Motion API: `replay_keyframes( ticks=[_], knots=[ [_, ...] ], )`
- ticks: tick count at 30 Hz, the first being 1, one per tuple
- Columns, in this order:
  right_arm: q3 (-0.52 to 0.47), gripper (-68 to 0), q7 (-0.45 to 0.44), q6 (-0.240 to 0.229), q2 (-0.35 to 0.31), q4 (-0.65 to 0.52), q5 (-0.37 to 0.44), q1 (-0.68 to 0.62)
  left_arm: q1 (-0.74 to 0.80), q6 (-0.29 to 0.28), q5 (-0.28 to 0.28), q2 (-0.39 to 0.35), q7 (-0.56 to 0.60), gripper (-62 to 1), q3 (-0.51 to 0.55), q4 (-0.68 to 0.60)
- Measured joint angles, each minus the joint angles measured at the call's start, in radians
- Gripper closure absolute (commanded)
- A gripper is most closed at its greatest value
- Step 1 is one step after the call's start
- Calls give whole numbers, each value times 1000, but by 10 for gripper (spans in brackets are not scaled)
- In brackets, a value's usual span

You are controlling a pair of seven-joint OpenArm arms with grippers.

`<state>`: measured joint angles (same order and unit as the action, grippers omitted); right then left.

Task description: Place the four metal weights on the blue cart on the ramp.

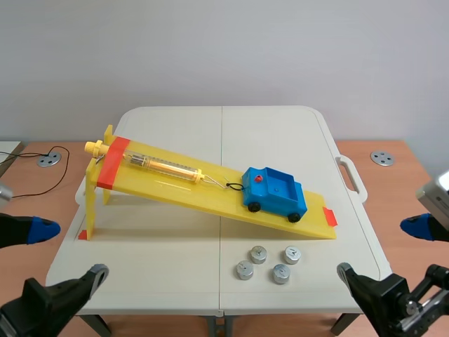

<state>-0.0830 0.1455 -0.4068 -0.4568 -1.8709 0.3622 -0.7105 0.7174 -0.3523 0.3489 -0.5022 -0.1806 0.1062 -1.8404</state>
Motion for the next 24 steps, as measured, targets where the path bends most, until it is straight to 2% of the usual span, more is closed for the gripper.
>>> replay_keyframes(
  ticks=[3, 9, 12, 15, 24],
  knots=[
    [0, -659, 26, -4, 27, 0, 0, 23, -3, 0, 0, 26, -14, -276, 0, 0],
    [36, -658, 99, -5, 61, 0, 0, 78, -3, 0, 0, 68, -29, -113, 0, 0],
    [73, -596, 124, -5, 87, 0, -8, 109, -3, 0, 0, 70, -43, -29, 0, 0],
    [109, -504, 154, -5, 121, 0, -39, 140, -3, 0, 0, 70, -72, -28, 0, 0],
    [224, -406, 159, -5, 178, 39, -79, 220, -3, 0, 0, 70, -100, -28, 0, 0]
  ],
)
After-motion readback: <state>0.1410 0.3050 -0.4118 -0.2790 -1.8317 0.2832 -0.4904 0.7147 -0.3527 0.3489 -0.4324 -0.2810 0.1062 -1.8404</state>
